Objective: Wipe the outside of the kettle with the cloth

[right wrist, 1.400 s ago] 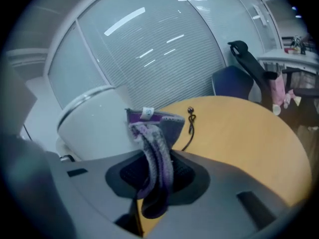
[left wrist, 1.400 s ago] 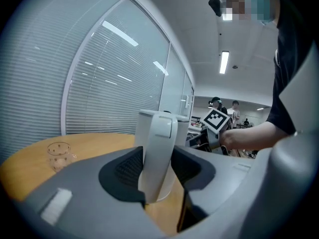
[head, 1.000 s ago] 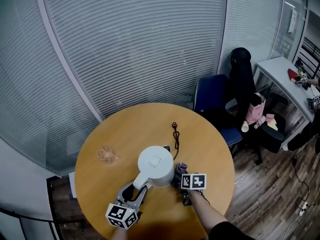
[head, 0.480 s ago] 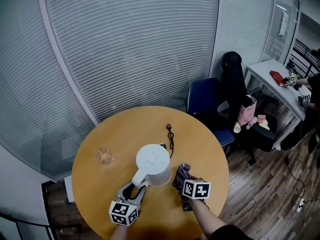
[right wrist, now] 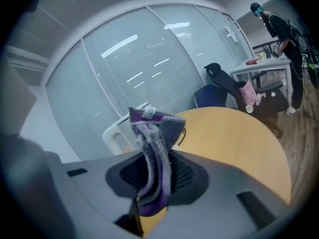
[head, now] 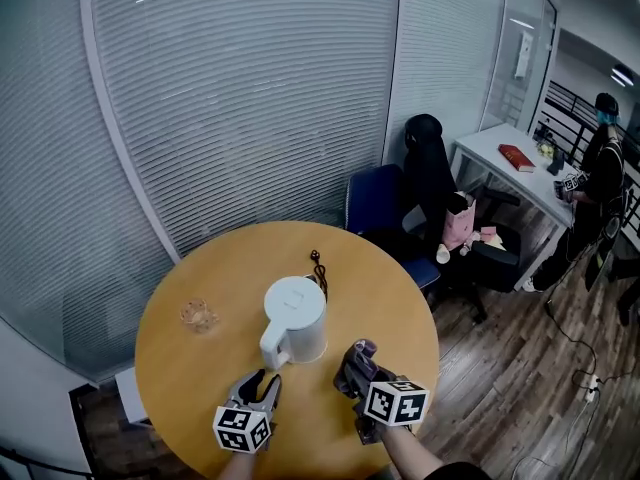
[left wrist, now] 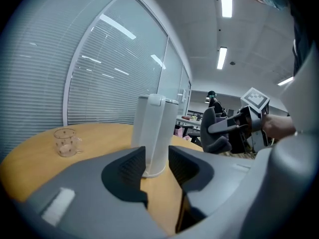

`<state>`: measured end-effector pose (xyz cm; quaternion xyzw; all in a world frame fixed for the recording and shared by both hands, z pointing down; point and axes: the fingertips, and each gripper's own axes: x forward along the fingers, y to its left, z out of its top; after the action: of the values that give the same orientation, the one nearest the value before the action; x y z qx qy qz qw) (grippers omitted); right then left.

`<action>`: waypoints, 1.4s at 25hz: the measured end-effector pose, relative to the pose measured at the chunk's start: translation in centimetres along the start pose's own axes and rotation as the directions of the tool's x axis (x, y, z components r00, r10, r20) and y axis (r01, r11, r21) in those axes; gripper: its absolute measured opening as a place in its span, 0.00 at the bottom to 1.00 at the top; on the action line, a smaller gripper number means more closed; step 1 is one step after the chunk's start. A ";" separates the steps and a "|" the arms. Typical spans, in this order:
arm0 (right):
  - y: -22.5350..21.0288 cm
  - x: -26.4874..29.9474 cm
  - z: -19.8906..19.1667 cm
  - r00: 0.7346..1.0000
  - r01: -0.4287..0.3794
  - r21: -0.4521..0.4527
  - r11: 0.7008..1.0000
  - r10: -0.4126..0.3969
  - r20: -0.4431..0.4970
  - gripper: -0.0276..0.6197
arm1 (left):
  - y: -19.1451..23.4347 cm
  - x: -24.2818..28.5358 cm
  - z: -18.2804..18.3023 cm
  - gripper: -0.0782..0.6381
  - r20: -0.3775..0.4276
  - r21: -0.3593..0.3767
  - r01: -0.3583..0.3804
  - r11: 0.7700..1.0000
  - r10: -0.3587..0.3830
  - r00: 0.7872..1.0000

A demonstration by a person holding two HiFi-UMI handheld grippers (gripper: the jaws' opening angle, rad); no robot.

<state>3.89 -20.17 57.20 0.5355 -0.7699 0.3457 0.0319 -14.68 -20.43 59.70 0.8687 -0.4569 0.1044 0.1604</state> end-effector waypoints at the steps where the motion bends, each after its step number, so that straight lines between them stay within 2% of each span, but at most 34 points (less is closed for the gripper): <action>1: 0.5 -0.9 -0.2 1.000 0.002 -0.001 1.000 -0.002 0.014 0.19 | -0.4 -0.5 0.0 0.31 0.003 0.001 0.010 1.000 -0.010 1.000; 5: 2.2 -4.1 -0.8 0.998 0.016 -0.023 1.000 -0.015 0.065 0.19 | -1.9 -2.4 0.2 0.23 0.016 0.019 0.048 0.999 -0.048 0.999; 11: 3.8 -8.7 -1.9 0.996 0.024 -0.085 0.996 -0.016 0.091 0.19 | -5.0 -5.1 0.1 0.15 0.027 0.021 0.090 0.996 -0.090 0.996; 17: 4.1 -13.4 -1.5 0.991 -0.011 -0.130 0.991 0.028 0.132 0.19 | -9.0 -7.0 -0.6 0.12 0.025 0.000 0.110 0.994 -0.109 0.994; 27: 2.3 -20.5 -3.6 0.995 -0.043 -0.186 0.982 0.059 0.080 0.19 | -16.7 -9.8 -2.5 0.12 0.013 0.019 0.100 0.995 -0.101 0.995; 35: 1.5 -24.0 -6.4 0.994 -0.095 -0.221 0.971 0.103 0.025 0.19 | -20.3 -13.5 -5.2 0.12 0.029 -0.027 0.023 0.999 -0.022 0.999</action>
<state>10.72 3.00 51.24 0.4959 -0.8295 0.2499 0.0595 -5.62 2.50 56.35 0.8730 -0.4506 0.0840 0.1668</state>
